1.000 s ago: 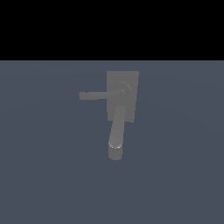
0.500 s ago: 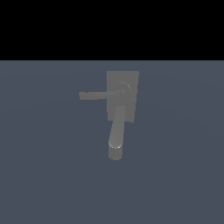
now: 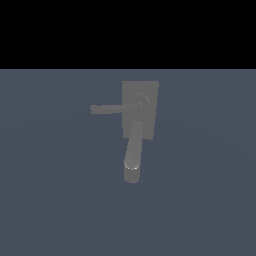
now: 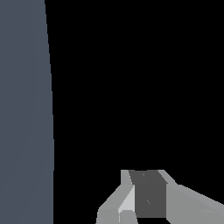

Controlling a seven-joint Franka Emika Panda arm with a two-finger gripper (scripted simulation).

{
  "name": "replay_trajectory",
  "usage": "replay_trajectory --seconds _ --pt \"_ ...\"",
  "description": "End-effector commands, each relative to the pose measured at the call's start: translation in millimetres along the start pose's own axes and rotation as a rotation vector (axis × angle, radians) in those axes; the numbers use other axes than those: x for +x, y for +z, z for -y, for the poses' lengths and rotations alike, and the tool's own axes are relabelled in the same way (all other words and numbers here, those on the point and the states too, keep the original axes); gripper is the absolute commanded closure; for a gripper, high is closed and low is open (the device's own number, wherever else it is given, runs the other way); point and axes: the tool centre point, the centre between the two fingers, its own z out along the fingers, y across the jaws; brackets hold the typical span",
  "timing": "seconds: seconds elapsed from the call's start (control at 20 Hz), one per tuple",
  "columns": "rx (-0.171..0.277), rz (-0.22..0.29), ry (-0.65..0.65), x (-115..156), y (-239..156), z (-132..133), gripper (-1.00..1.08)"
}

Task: Turn on the faucet by rotating a designated handle.

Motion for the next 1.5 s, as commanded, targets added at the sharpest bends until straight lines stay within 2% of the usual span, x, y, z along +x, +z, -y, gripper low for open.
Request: replay_trajectory --seconds 0.0,0.2,0.35,0.5,0.7,0.9,1.1,1.3,1.45 --pt "-0.079 -0.049 -0.008 17 -19 -13 1.08" --pt "-0.193 -0.13 -0.043 46 -52 -22 1.08" --pt "-0.27 -0.194 -0.084 70 -77 -19 1.08" --pt "-0.337 -0.259 -0.138 94 -102 -7 1.08" --pt "-0.409 -0.347 -0.227 126 -131 22 1.08" --pt "-0.46 -0.433 -0.335 155 -154 67 1.08" --pt "-0.488 -0.517 -0.46 178 -171 126 1.08" --pt "-0.49 -0.596 -0.598 191 -179 196 1.08" --pt "-0.475 -0.65 -0.71 193 -180 255 1.08"
